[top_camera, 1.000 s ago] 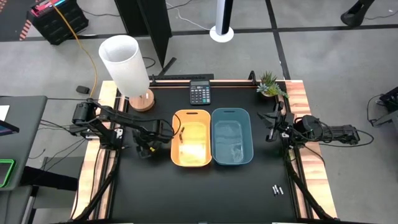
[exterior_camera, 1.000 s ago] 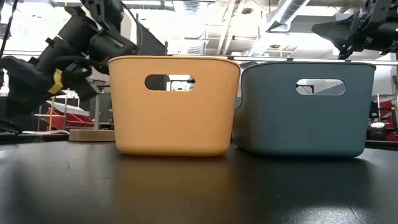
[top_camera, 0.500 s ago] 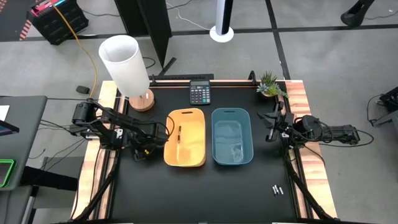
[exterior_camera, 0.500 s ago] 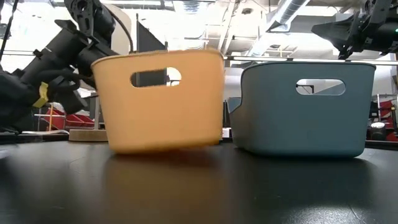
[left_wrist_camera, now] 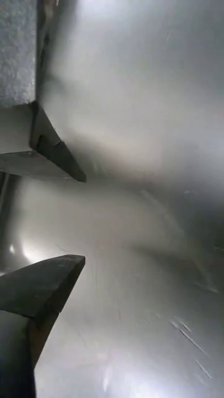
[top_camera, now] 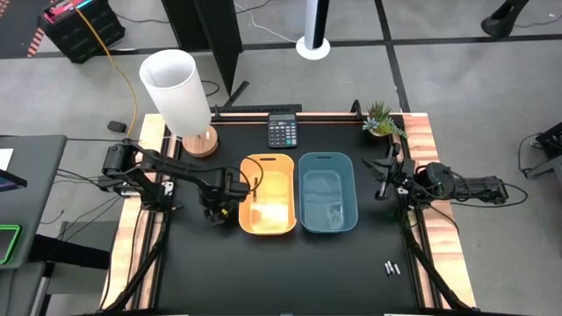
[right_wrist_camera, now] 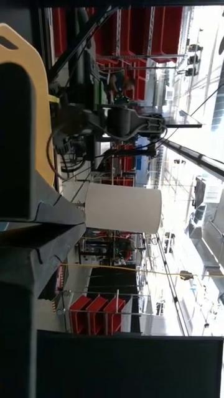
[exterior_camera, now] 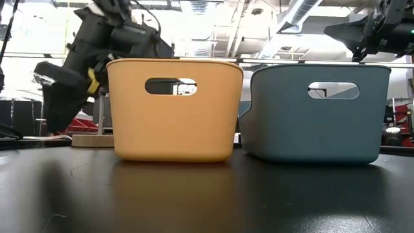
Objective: Sort batteries
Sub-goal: Put the black battery into the yellow bin
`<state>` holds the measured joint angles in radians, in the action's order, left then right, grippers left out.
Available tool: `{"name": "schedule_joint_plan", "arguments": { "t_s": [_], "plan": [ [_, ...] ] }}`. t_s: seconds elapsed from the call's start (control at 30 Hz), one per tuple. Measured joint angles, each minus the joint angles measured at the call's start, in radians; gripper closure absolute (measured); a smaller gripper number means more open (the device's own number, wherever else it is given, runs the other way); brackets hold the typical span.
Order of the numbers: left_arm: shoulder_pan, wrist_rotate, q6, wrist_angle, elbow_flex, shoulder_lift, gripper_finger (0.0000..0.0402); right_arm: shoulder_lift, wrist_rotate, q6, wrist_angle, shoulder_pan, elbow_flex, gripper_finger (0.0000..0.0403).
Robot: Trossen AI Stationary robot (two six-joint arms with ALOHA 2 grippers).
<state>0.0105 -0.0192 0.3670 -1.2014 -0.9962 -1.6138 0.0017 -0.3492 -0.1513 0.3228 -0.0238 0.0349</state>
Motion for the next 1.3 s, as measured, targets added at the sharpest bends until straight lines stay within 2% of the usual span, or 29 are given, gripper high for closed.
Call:
{"name": "schedule_joint_plan", "arguments": {
  "t_s": [0.17, 0.3, 0.43, 0.6, 0.77, 0.83, 1.0, 1.3],
  "plan": [
    [0.0, 0.036, -0.006, -0.098, -0.077, 0.0, 0.0207, 0.0, 0.0, 0.0, 0.0, 0.0, 0.0, 0.0378],
    [0.0, 0.045, 0.006, -0.224, -0.077, 0.018, 0.0207, 0.0, 0.0, 0.001, 0.0, 0.0, 0.0, 0.0378],
    [0.0, 0.018, 0.061, -0.268, -0.029, 0.096, 0.0207, 0.0, 0.0, 0.001, 0.0, 0.0, 0.0, 0.0378],
    [0.0, 0.013, 0.18, -0.278, 0.045, 0.254, 0.0207, 0.0, 0.0, -0.003, 0.0, 0.0, 0.0, 0.0378],
    [0.006, -0.087, 0.254, -0.287, 0.165, 0.339, 0.0207, 0.0, 0.0, -0.004, 0.0, 0.0, 0.0, 0.0378],
    [0.014, -0.119, 0.263, -0.279, 0.213, 0.336, 0.0207, 0.0, 0.0, -0.004, 0.0, 0.0, 0.0, 0.0378],
    [0.023, -0.134, 0.239, -0.261, 0.205, 0.268, 0.0213, 0.0, 0.0, -0.005, 0.0, 0.0, 0.0, 0.0378],
    [0.023, -0.119, 0.09, -0.259, 0.204, 0.051, 0.0217, 0.001, 0.0, 0.0, 0.004, 0.0, 0.0, 0.0378]
  ]
}}
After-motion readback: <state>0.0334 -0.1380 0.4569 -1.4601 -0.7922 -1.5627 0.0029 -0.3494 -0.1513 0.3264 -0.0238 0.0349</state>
